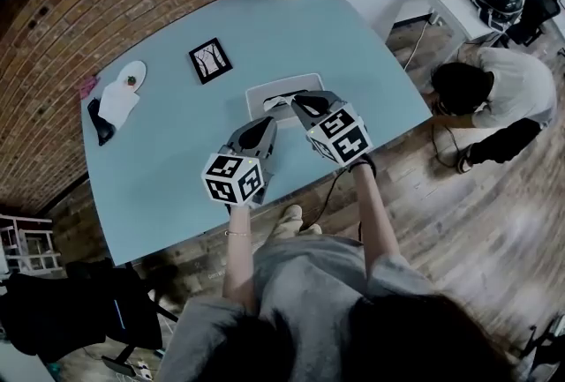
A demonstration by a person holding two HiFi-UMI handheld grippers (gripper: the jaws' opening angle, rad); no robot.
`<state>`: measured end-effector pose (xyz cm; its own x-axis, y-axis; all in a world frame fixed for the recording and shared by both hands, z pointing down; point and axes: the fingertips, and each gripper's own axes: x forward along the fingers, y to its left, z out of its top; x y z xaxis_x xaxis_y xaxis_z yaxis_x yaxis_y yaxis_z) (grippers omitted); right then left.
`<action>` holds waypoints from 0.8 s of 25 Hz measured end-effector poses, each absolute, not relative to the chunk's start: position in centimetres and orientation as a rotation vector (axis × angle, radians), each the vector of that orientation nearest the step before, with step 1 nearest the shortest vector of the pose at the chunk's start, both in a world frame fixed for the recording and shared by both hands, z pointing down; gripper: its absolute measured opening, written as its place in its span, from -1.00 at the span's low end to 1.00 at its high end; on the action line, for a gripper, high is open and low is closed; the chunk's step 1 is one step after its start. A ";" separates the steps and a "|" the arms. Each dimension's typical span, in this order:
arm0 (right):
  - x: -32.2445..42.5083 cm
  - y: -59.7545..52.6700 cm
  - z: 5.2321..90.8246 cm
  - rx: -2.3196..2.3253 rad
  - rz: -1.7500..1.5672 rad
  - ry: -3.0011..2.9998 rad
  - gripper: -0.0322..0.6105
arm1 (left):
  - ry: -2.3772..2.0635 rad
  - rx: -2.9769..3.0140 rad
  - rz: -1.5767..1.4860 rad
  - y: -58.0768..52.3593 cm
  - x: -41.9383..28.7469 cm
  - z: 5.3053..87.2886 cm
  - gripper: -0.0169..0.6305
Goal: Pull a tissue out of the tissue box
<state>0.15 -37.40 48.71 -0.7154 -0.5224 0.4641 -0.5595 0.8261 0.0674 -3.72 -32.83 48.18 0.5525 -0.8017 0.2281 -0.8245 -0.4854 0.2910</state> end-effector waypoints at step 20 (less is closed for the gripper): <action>-2.9 -40.3 56.8 0.481 -0.066 -2.195 -0.55 | -1.279 2.351 0.154 -34.4 -4.6 51.9 -0.94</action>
